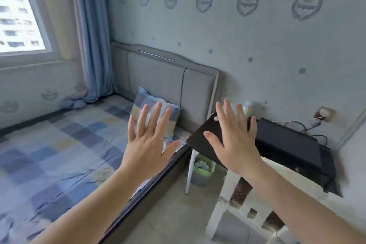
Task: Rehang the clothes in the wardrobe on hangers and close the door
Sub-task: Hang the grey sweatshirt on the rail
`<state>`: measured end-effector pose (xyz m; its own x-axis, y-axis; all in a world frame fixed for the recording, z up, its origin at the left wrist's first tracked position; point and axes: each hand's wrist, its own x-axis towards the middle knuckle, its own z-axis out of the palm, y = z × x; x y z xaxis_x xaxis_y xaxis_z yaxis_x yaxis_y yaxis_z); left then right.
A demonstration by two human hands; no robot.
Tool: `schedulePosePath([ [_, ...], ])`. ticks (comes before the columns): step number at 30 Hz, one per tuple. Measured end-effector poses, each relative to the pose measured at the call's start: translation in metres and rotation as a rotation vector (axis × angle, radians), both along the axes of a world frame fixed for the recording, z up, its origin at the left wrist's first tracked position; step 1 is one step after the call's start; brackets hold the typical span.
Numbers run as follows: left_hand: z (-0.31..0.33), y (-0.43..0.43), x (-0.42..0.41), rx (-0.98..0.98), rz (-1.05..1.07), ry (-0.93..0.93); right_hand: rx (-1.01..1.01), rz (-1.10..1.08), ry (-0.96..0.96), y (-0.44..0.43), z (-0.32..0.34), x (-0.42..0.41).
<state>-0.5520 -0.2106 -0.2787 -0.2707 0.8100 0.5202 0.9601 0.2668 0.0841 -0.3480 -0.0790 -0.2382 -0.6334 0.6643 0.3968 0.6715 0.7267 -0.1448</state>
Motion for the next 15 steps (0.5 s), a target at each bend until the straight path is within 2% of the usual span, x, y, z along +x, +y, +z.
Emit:
schedulePosePath([
  [9,-0.099,-0.148,-0.126,-0.166,0.516,-0.141,-0.139,0.511,-0.19,-0.084,-0.101,-0.2],
  [15,-0.137,-0.213,-0.188,-0.257,0.851,-0.293,-0.203,0.742,-0.316,-0.113,-0.144,-0.33],
])
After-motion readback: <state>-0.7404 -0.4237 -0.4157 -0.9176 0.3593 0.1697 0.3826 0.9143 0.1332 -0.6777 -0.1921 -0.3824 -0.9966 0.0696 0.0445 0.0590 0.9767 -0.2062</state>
